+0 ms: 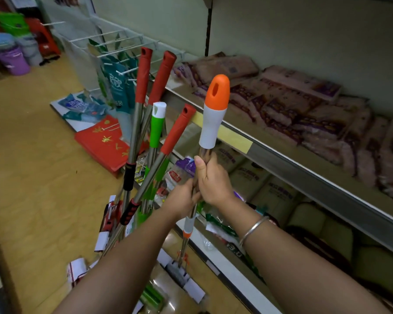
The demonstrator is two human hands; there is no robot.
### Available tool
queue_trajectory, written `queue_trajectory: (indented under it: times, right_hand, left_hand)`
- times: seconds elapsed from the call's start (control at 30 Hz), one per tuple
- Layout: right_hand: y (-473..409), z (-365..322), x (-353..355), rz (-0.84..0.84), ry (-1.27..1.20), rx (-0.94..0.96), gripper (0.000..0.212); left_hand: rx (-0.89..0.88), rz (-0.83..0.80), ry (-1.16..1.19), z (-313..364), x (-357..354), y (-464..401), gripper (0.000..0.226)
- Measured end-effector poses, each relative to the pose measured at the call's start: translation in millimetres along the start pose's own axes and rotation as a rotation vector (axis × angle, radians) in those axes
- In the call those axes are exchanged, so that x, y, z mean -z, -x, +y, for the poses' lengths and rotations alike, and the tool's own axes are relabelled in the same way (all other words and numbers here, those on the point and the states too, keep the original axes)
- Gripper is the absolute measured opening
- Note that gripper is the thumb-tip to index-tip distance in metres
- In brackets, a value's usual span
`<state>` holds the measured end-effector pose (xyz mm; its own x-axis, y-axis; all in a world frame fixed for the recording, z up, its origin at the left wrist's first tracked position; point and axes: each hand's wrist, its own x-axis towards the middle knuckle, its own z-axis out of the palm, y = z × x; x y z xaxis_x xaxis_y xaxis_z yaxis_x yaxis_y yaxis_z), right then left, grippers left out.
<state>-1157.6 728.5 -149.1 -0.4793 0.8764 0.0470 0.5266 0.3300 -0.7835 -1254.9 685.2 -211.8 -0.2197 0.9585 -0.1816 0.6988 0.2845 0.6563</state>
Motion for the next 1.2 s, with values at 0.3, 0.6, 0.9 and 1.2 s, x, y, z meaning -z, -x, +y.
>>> queue_trajectory:
  times: [0.3, 0.6, 0.9, 1.2]
  right_hand:
    - [67, -35, 19, 0.013, 0.038, 0.219, 0.040]
    - [170, -58, 46, -0.035, 0.045, 0.447, 0.038]
    - [256, -113, 53, -0.073, -0.018, 0.578, 0.036]
    - [324, -198, -8, -0.109, -0.057, 0.715, 0.028]
  left_hand:
    - [0.038, 0.122, -0.026, 40, 8, 87, 0.010]
    - [0.098, 0.276, 0.003, 77, -15, 201, 0.009]
    - [0.128, 0.416, 0.006, 95, -2, 310, 0.020]
    - [0.208, 0.552, -0.029, 61, 47, 430, 0.034]
